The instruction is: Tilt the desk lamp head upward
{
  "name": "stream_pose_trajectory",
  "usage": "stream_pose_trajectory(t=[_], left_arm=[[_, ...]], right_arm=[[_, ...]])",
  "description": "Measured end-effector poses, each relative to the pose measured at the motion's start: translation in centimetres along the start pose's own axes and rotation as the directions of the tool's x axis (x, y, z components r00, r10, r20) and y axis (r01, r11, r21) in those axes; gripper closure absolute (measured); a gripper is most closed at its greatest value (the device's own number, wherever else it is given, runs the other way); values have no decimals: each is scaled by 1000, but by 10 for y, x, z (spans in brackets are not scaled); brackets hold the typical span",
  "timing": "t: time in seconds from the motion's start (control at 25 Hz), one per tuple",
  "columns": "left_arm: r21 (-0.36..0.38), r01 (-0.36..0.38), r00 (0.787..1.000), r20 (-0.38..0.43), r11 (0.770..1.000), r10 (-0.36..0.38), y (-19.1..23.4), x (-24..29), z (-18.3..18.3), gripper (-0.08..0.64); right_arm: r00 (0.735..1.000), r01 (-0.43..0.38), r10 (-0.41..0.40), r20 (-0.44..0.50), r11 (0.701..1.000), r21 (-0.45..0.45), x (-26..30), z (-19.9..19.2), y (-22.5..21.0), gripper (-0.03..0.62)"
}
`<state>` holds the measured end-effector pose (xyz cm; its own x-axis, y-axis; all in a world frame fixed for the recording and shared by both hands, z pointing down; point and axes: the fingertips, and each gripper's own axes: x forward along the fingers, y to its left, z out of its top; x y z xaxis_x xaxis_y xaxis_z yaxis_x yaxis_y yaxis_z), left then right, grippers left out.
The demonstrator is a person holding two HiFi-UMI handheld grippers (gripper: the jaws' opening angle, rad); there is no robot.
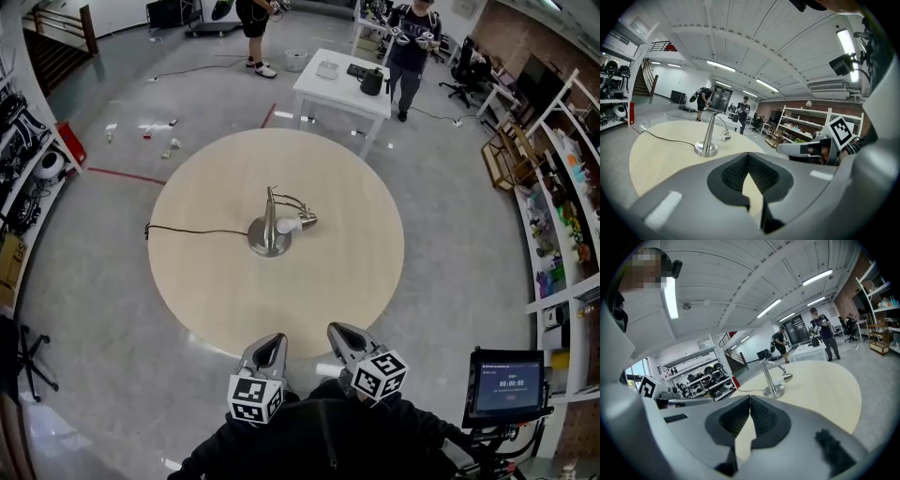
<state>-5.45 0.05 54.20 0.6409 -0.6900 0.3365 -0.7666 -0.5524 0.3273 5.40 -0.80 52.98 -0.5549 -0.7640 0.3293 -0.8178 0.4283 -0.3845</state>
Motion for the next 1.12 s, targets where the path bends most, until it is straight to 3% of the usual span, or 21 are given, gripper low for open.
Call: stream_pose_trajectory(t=[0.36,0.76,1.12], left_arm=[[-3,-8,1000,-19,1000,8,17,35,9,552],[12,-135,991,26,991,135,32,91,61,553],[8,-243,970,-9,970,243,43,118,61,553]], right_arm=[[1000,2,-2,-2,999,35,29,10,-34,586],[996,-92,92,10,996,19,73,65,-90,586],[990,-137,138,-12,988,66,117,76,-137,584]])
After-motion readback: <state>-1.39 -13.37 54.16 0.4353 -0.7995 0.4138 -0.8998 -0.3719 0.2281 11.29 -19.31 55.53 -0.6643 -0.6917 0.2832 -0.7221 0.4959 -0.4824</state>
